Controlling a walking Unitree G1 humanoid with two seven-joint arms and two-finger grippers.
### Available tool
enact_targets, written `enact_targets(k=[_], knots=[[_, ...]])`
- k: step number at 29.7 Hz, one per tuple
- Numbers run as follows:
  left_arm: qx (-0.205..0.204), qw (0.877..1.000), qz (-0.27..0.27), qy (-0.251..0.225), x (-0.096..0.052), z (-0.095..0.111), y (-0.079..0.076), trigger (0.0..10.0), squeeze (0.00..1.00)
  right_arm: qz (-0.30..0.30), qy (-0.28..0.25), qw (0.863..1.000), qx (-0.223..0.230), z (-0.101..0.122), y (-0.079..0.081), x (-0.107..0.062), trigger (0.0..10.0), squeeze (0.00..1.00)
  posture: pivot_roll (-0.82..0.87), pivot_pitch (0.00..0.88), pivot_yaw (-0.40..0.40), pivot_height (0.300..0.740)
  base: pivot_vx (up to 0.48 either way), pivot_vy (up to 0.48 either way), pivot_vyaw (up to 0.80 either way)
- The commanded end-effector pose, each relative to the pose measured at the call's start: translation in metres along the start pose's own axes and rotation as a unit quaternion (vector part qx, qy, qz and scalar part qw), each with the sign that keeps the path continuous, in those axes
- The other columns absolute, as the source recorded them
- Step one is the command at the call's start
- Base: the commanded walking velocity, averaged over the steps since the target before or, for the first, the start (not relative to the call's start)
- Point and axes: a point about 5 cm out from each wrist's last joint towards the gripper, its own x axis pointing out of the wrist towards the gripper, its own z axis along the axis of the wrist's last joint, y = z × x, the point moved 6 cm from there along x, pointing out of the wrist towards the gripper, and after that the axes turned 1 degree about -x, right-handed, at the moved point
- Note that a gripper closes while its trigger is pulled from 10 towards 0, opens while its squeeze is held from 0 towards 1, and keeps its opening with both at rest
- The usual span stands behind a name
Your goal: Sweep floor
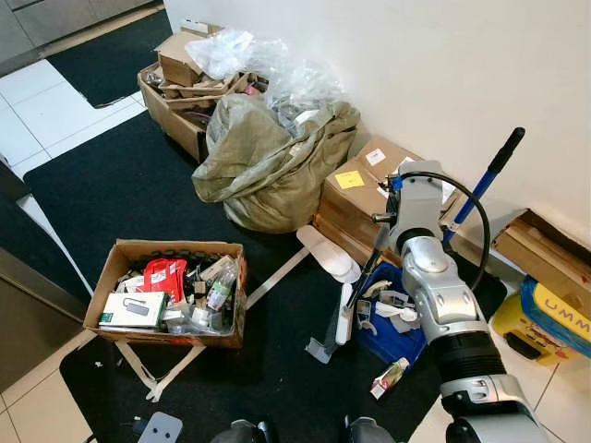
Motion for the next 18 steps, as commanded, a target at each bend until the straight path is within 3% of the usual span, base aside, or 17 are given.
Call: enact_targets(k=[1, 2, 4, 5, 18], knots=[[0.001, 1.0, -0.002, 0.027, -0.005, -0.019, 0.001, 10.0, 0.0, -0.01, -0.032, 0.999, 0.013, 0.021, -0.006, 0.0, 10.0, 0.0, -0.08, 0.255, 0.052, 0.74, 0.0, 0.0, 0.0], [0.001, 1.0, -0.002, 0.027, -0.005, -0.019, 0.001, 10.0, 0.0, -0.01, -0.032, 0.999, 0.013, 0.021, -0.006, 0.0, 10.0, 0.0, -0.08, 0.255, 0.052, 0.74, 0.0, 0.0, 0.0], [0.001, 1.0, -0.003, 0.027, -0.004, -0.018, -0.001, 10.0, 0.0, 0.001, -0.041, 0.989, 0.141, 0.042, 0.004, 0.0, 10.0, 0.0, -0.07, 0.255, 0.054, 0.74, 0.0, 0.0, 0.0], [0.001, 1.0, -0.004, 0.026, -0.004, -0.018, -0.001, 10.0, 0.0, 0.01, -0.045, 0.983, 0.178, 0.049, 0.008, -0.001, 10.0, 0.0, -0.07, 0.254, 0.055, 0.74, 0.0, 0.0, 0.0], [-0.002, 1.0, -0.003, 0.027, -0.004, -0.017, -0.003, 10.0, 0.0, 0.085, -0.046, 0.961, 0.26, 0.077, 0.026, -0.006, 10.0, 0.0, -0.09, 0.253, 0.044, 0.74, 0.0, 0.0, 0.0]])
